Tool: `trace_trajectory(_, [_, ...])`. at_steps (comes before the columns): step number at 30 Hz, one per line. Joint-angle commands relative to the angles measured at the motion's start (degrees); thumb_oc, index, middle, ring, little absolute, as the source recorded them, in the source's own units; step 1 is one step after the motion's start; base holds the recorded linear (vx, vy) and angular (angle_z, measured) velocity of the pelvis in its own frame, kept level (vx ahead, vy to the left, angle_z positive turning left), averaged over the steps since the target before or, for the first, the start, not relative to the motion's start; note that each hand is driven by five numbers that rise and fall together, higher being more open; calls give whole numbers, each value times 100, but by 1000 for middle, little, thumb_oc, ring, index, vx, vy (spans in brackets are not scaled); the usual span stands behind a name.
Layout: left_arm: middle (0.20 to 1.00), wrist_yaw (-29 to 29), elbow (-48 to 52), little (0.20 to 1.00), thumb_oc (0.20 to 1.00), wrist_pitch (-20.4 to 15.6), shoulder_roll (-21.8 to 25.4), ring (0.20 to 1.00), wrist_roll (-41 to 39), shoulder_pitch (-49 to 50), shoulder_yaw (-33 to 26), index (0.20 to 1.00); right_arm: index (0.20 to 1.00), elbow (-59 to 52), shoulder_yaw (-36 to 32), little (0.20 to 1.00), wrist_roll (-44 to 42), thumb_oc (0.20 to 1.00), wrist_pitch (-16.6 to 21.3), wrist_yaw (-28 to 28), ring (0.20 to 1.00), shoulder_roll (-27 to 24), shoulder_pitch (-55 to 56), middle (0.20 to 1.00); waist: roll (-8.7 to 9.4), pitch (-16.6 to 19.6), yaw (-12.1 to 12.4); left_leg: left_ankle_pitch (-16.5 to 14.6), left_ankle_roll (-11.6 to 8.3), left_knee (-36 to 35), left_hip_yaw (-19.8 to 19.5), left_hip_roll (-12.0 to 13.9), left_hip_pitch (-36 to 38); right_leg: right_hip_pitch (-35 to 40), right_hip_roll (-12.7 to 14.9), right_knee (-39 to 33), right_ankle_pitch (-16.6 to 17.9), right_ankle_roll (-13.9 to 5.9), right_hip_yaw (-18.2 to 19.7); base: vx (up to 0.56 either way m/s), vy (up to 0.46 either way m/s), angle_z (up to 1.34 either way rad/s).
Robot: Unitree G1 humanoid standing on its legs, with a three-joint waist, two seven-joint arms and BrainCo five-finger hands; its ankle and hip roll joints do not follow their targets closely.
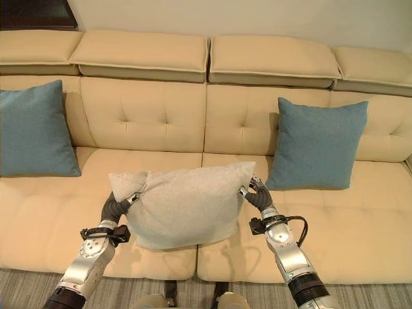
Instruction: Pick up all the scattered cushions and arrange them neatly on the sofa.
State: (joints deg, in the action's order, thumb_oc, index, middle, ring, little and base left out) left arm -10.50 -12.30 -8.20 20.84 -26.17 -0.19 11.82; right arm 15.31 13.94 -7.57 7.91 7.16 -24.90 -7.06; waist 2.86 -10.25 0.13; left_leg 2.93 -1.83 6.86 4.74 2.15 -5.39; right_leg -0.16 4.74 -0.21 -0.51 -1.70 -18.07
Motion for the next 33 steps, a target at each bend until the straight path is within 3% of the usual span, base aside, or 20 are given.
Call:
trace_trajectory(1, [200,9,654,200,200,-593,-59,200,-60,-369,126,200,200,-485,15,200,-68,200,397,134,200,-135,-382,200,236,249,-34,-491,-365,424,-370,-88,86,-57,-63,260,13,-310,727,73,37,-12])
trace_trajectory(3, [200,-99,722,200,200,-583,-65,200,-40,-436,133,200,200,-464,-19,200,-165,200,379,146,200,-145,-350,200,243,339,-57,-426,-394,98,-406,223,176,-22,17,334,-54,-369,839,103,117,-17])
trace_trajectory(4, [200,-113,730,200,200,-574,-75,200,-26,-457,151,200,200,-447,-19,200,-187,200,366,161,200,-146,-359,200,212,346,-42,-407,-401,54,-565,180,169,-23,17,348,-73,-375,893,129,191,-26])
trace_trajectory(7, [200,-62,772,200,200,-599,-53,200,18,-630,280,200,200,-380,-81,200,-100,200,301,202,200,-141,-409,200,90,481,-132,-370,-300,-541,-351,151,546,61,116,329,-42,-481,964,151,207,-21])
trace_trajectory(18, [200,-559,505,200,200,-646,97,200,238,-1901,382,200,200,-156,122,200,12,200,229,604,200,-77,-1488,200,148,505,-86,-365,-171,-967,24,-3,643,-14,346,-1,218,-703,1082,57,112,-1])
trace_trajectory(21, [200,-847,173,200,200,-665,229,200,318,-2718,486,200,200,31,303,200,15,200,192,796,200,-114,-2211,200,160,438,-79,-304,-186,-1040,68,-2,504,-161,368,-92,307,-735,1072,-52,32,-1])
trace_trajectory(29, [200,-1633,-1636,200,200,-815,683,200,298,-6248,1391,200,200,1600,1198,200,-376,200,162,1481,200,-327,-5495,200,127,-18,-66,124,-293,-1098,35,60,-723,-1458,306,-152,744,-795,1148,-125,3,-2])
trace_trajectory(33, [200,-1729,-2075,200,200,-836,602,200,226,-6943,1625,200,200,2025,1456,200,-491,200,186,1573,200,-455,-6227,200,111,-132,-59,242,-321,-1121,-23,59,-1034,-1774,304,-110,816,-798,1128,-48,1,1])
